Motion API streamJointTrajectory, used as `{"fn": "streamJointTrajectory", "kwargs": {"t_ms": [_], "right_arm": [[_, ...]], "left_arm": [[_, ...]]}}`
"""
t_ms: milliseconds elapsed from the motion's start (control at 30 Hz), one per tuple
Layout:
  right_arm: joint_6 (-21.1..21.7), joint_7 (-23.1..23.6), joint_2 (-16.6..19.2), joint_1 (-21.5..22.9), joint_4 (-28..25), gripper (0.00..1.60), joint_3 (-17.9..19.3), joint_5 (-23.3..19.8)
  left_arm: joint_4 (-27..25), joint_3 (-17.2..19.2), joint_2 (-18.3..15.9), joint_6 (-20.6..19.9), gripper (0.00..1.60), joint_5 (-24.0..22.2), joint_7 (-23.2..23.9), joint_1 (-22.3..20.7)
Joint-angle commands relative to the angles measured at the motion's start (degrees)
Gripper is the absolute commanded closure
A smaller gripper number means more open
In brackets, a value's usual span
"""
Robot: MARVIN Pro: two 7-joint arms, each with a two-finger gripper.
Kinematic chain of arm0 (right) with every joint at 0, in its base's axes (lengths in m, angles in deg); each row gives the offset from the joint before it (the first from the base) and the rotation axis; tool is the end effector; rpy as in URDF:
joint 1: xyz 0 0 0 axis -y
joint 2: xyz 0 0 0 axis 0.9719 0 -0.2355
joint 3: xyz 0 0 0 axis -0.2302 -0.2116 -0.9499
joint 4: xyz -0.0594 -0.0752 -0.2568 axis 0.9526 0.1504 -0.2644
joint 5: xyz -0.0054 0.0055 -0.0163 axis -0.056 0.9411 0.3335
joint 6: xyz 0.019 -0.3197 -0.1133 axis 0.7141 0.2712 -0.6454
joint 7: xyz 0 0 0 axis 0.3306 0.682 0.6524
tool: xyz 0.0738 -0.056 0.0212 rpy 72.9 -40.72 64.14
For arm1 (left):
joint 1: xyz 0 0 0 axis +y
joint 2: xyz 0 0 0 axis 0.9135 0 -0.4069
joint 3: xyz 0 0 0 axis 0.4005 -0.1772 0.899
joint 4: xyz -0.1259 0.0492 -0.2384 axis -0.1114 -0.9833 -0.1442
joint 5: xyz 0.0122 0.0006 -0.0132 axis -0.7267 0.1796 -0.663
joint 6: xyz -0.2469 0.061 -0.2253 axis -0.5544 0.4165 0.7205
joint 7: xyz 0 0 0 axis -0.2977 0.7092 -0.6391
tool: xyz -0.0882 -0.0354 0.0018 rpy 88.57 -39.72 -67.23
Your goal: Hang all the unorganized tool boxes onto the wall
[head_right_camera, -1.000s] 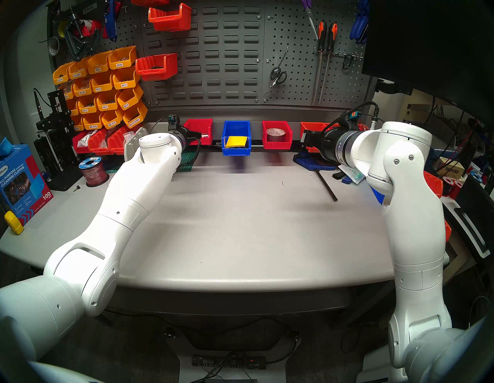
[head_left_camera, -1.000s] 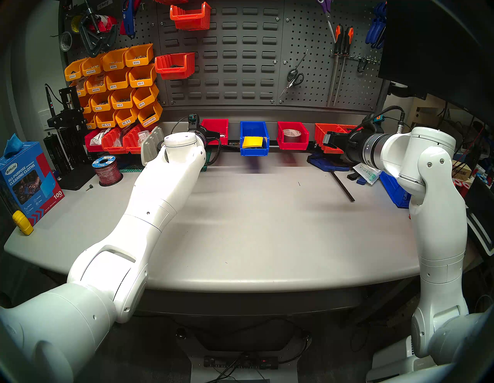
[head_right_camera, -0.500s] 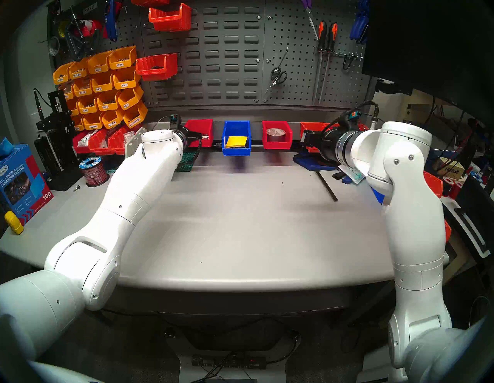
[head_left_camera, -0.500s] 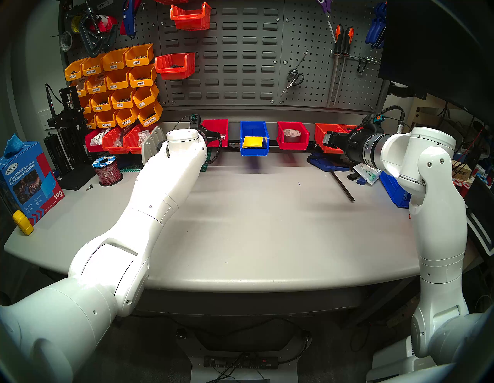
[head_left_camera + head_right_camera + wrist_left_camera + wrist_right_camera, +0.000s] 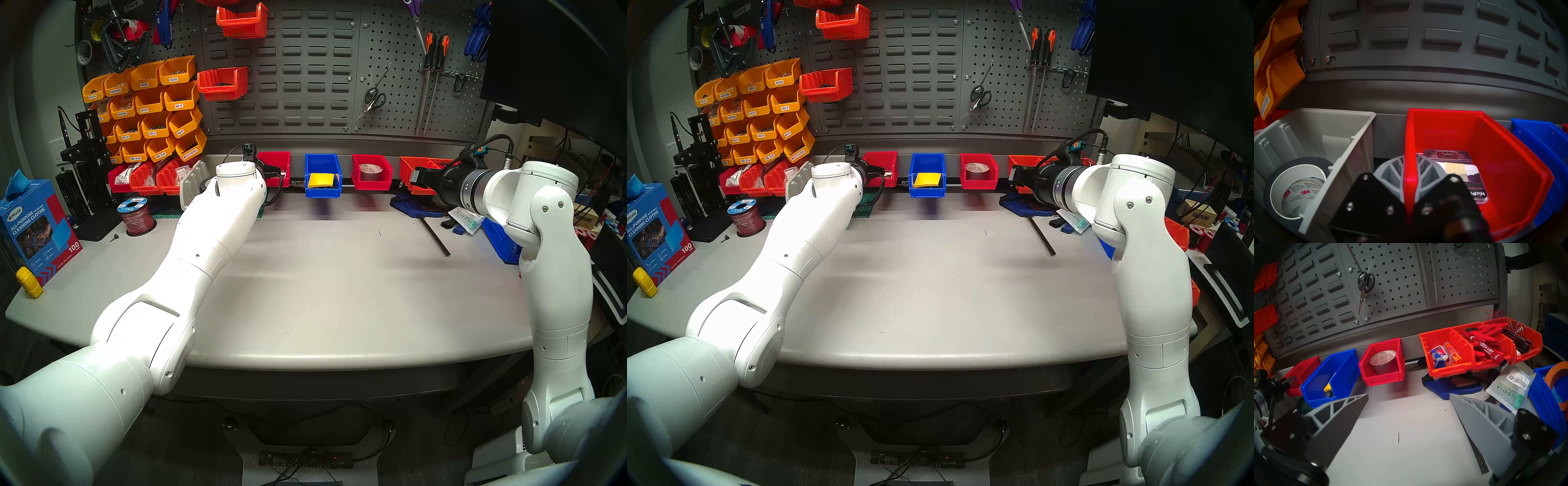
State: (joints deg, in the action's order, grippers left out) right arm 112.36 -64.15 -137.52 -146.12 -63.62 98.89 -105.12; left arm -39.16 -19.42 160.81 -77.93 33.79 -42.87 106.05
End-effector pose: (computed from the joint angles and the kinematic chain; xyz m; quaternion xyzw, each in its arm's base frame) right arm 0.4125 -0.0458 -0.0042 -0.8079 0.0676 -0.5793 0.0842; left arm 0.6303 -0.0397 -0.0940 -0.7738 -0.0321 -0.6326 0.0071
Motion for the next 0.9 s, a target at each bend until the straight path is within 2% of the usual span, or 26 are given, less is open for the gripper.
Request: {"fn": "streamJointTrajectory", "kwargs": {"t_ms": [0,33,67,100,133,167,333,367,467,500,533,633,667,867], "right_arm": [[-0.13,-5.57,0.15,0.58,-0.46,0.0,0.13,0.27],[-0.13,-6.31,0.11,0.69,-0.51,0.0,0.03,-0.14],[-0.13,-5.71,0.14,0.6,-0.47,0.0,0.11,0.2],[-0.13,-5.94,0.13,0.63,-0.49,0.0,0.08,0.07],[-0.13,-6.2,0.11,0.67,-0.5,0.0,0.04,-0.08],[-0.13,-6.91,0.08,0.78,-0.54,0.0,-0.06,-0.48],[-0.13,-6.61,0.1,0.74,-0.52,0.0,-0.02,-0.33],[-0.13,-5.37,0.16,0.55,-0.45,0.0,0.16,0.39],[-0.13,-6.63,0.11,0.74,-0.52,0.0,-0.02,-0.35],[-0.13,-5.16,0.17,0.52,-0.44,0.0,0.19,0.5],[-0.13,-6.46,0.12,0.72,-0.51,0.0,0.0,-0.26],[-0.13,-5.37,0.16,0.55,-0.45,0.0,0.16,0.38],[-0.13,-6.43,0.1,0.71,-0.51,0.0,0.01,-0.21],[-0.13,-5.05,0.46,0.45,-0.43,0.0,0.07,0.4]], "left_arm": [[0.15,-0.14,1.18,0.97,1.6,-0.22,0.82,-1.87],[0.13,-0.13,1.18,1.0,1.6,-0.2,0.75,-1.85],[0.12,-0.11,1.18,1.01,1.52,-0.18,0.67,-1.84],[0.11,-0.1,1.17,1.02,1.22,-0.19,0.69,-1.83],[0.12,-0.09,1.16,1.03,1.03,-0.17,0.63,-1.82],[0.2,-0.08,1.18,1.1,0.0,-0.15,0.57,-1.86],[0.42,-0.02,1.25,1.31,0.0,-0.15,0.46,-1.9],[0.46,0.0,1.27,1.33,0.0,-0.15,0.45,-1.91],[0.7,-0.02,1.28,1.46,0.0,-0.08,0.53,-1.99],[0.77,-0.01,1.3,1.52,0.0,-0.06,0.53,-2.01],[0.84,0.03,1.34,1.57,0.0,-0.05,0.53,-2.03],[1.23,0.33,1.64,2.12,0.0,-0.1,0.38,-2.25],[1.18,0.55,1.8,2.55,0.0,-0.13,0.41,-2.37],[-1.32,1.48,2.61,3.46,0.0,-0.75,0.48,-2.36]]}}
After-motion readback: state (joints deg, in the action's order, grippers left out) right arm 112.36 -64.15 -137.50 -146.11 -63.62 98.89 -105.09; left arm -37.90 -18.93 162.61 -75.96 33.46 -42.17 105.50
